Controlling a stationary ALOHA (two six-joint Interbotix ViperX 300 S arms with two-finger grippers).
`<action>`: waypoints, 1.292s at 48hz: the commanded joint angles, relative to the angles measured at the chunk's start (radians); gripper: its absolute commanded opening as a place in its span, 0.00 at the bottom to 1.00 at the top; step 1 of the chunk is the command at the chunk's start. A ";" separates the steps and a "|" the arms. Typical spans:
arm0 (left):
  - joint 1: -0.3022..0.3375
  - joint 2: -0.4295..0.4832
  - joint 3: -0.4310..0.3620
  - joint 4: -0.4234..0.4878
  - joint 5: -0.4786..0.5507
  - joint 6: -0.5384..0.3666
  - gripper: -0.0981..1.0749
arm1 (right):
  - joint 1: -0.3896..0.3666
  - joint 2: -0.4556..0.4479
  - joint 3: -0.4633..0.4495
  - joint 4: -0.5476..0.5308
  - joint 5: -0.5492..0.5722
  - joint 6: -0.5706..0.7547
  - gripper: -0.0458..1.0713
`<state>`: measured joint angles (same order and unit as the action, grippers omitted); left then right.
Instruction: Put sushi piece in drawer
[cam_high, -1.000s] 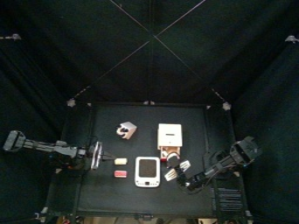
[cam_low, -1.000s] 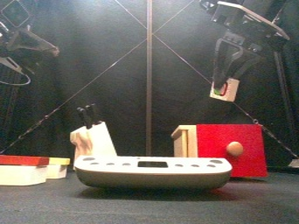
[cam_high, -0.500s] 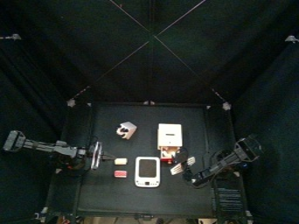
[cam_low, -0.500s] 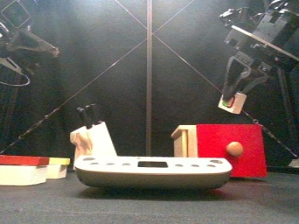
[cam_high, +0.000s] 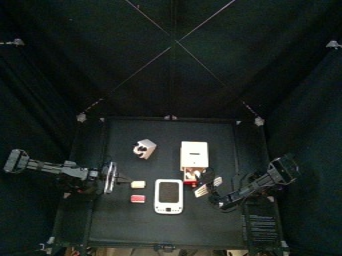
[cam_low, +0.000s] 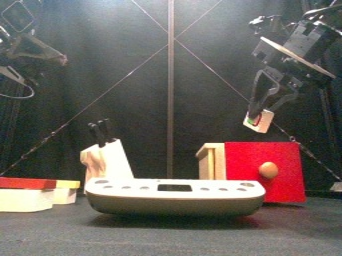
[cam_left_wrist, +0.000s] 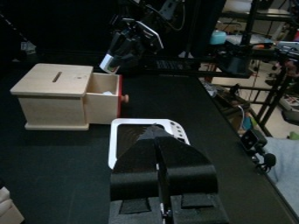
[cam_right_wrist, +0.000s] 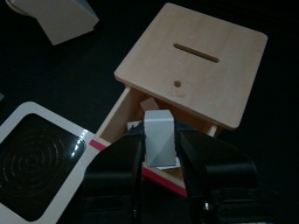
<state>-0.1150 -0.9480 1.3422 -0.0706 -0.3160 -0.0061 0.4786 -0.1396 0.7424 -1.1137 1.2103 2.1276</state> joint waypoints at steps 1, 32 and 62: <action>-0.003 0.005 -0.011 -0.002 -0.005 0.000 0.06 | -0.011 -0.017 -0.008 -0.003 0.002 0.005 0.57; -0.005 0.005 -0.011 -0.002 -0.005 0.000 0.06 | -0.063 0.038 -0.046 0.037 -0.021 -0.006 0.81; -0.003 0.005 -0.008 -0.002 -0.005 0.000 0.06 | -0.066 0.049 -0.057 0.032 -0.041 -0.014 0.84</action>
<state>-0.1150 -0.9480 1.3484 -0.0706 -0.3160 -0.0077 0.4172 -0.0752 0.7056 -1.0753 1.1674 2.1154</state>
